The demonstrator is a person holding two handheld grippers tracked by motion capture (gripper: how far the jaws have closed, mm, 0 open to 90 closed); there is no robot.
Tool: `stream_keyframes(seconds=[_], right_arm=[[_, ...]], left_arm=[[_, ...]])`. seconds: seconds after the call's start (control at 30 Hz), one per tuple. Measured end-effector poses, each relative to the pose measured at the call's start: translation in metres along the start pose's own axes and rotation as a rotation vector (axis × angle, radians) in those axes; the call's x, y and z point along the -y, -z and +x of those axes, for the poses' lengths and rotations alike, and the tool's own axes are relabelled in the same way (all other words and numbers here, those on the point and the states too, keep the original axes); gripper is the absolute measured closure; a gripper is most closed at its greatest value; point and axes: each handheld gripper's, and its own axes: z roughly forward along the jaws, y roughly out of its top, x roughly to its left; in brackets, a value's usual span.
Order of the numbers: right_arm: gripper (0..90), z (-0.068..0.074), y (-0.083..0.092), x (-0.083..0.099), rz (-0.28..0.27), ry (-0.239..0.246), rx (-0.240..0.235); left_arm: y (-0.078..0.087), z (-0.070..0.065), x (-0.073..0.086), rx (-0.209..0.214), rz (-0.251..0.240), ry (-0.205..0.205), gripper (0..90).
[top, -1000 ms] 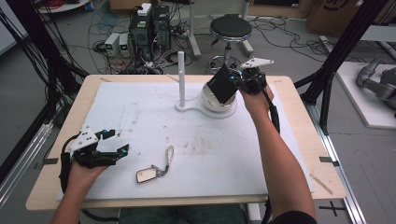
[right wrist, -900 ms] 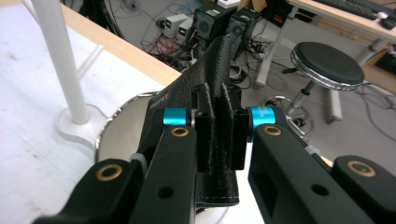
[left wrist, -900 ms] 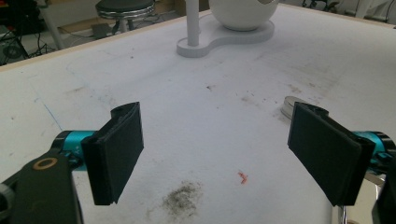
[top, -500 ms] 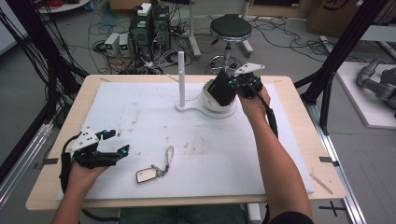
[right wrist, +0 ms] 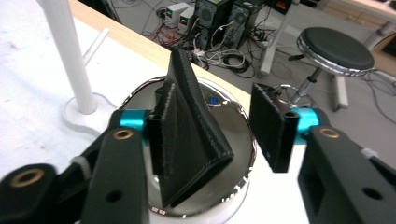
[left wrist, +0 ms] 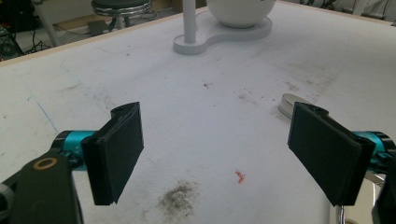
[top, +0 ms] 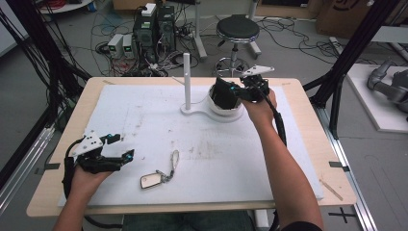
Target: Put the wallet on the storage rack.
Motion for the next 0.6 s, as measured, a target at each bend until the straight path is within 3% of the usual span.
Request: stream_keyframes(seconds=[0.2,0.23,0.3,0.37,0.53,0.6], right_arm=[[46.1,-0.003,0.02,0.003,0.015,-0.019,-0.038],[46.1,-0.002,0.024,0.003,0.009,-0.021,-0.039],[44.2,0.002,0.038,0.011,-0.056,-0.005,-0.019],[42.6,0.001,0.043,0.013,-0.031,-0.003,-0.032],[41.3,0.002,0.063,0.036,-0.071,-0.014,-0.022],[38.6,0.001,0.071,0.046,-0.074,-0.04,-0.022]], left_arm=[[-0.004,-0.002,-0.003,0.008,0.01,-0.013,18.2],[-0.005,-0.003,-0.003,0.008,0.012,-0.011,18.2],[-0.007,-0.003,-0.004,0.012,0.017,-0.019,18.2],[-0.011,-0.003,-0.006,0.02,0.015,-0.02,18.2],[-0.02,-0.003,-0.01,0.04,0.016,-0.028,18.2],[-0.023,-0.004,-0.011,0.048,0.015,-0.029,18.2]])
